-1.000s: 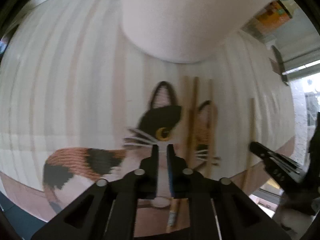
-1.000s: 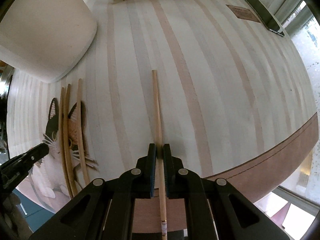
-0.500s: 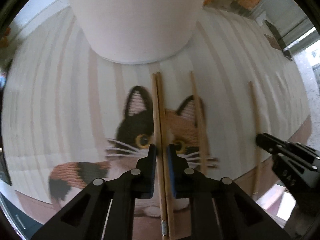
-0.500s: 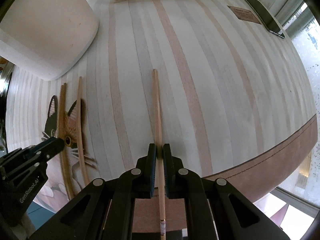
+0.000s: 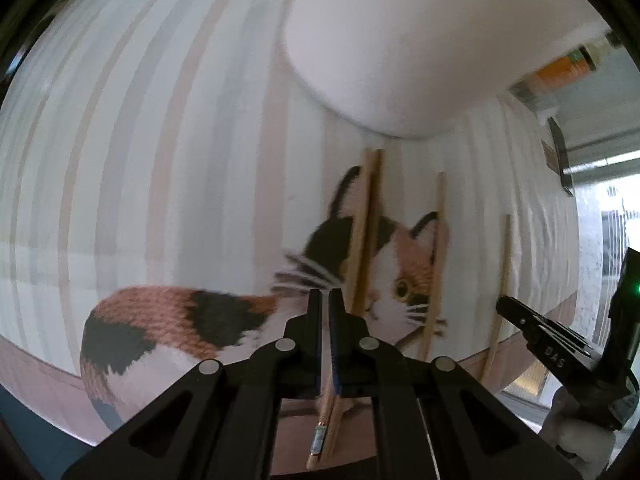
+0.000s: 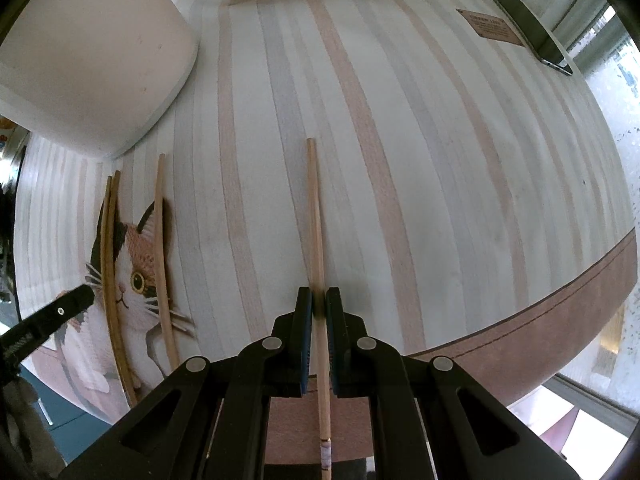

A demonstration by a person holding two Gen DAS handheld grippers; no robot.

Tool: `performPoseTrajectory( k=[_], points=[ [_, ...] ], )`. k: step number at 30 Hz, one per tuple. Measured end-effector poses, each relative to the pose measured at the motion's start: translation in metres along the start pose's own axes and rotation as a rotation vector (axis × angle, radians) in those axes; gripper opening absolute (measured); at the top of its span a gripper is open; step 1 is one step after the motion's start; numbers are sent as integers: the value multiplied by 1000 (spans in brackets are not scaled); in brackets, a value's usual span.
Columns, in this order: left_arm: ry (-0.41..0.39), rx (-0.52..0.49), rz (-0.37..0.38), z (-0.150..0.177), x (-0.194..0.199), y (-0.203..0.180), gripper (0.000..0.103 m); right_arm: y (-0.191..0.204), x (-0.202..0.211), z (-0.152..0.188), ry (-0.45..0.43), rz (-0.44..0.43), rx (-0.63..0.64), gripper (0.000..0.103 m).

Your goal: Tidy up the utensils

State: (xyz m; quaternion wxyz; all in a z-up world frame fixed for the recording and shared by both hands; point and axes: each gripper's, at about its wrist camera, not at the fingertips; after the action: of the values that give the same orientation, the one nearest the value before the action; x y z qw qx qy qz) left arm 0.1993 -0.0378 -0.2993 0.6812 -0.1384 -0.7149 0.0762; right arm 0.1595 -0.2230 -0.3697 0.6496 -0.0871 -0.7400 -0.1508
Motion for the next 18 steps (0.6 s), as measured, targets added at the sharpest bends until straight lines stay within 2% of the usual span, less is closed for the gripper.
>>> performPoseTrajectory(
  k=[4, 5, 9, 12, 13, 15, 16, 18],
  points=[
    [25, -88, -35, -6, -12, -26, 2, 2, 2, -3, 2, 4, 4, 7],
    [5, -105, -50, -8, -12, -32, 3, 3, 3, -3, 2, 4, 4, 7],
    [6, -154, -97, -14, -16, -44, 3, 1, 2, -4, 3, -2, -3, 7],
    [6, -162, -106, -16, -19, -46, 3, 4, 3, -5, 1, -3, -6, 7],
    [6, -163, -114, -20, -27, -60, 3, 5, 3, -6, 1, -4, -6, 7],
    [18, -153, -116, -20, -29, -54, 3, 3, 2, -6, 1, -9, -8, 7],
    [26, -144, -102, -19, -30, -53, 7, 3, 1, -6, 1, -12, -9, 7],
    [39, -122, -73, -18, -35, -51, 7, 1, 2, -5, 0, -13, -8, 7]
  ],
)
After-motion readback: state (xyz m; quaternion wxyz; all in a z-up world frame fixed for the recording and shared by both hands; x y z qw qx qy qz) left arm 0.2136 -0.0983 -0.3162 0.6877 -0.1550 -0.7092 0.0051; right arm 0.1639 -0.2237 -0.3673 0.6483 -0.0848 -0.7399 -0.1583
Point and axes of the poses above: each gripper's, at about its wrist camera, not at the fingertips, and x roughly against the way its jaws point, y to its left, z to its underside
